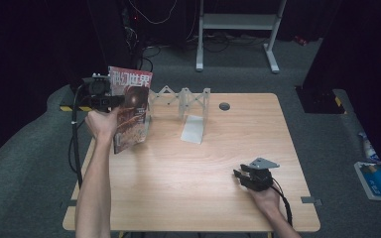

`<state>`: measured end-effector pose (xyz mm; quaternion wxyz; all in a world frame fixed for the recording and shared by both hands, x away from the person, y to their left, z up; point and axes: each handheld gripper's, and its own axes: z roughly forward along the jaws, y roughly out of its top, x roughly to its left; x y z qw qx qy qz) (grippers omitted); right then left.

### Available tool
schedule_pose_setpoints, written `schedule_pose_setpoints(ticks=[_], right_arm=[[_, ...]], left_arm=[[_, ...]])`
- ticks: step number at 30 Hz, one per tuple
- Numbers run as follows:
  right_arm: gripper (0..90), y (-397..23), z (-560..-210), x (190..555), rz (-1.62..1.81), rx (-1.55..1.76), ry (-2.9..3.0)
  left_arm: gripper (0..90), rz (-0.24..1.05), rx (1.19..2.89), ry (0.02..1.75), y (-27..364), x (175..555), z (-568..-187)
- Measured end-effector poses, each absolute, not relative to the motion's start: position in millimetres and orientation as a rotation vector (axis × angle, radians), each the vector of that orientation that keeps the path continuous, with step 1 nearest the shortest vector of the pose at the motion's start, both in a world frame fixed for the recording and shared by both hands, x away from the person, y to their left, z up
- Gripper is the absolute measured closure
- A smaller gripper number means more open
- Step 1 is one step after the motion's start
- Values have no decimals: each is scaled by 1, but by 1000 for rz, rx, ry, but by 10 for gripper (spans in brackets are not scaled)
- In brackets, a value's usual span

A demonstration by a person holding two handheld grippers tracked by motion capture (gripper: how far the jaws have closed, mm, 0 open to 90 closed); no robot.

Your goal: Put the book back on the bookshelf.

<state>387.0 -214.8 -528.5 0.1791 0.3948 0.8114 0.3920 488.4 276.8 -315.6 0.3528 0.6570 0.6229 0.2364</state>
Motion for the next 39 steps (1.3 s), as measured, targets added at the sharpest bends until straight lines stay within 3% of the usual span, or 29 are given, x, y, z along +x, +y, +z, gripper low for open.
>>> schedule_pose_setpoints(ticks=[21,39], right_arm=[[586,-214,-529,386,1102,1111,2290],[585,-213,-529,386,1089,1100,2286]], left_arm=[[838,732,1557,1543,273,487,-343],[827,701,1500,1485,271,489,-371]])
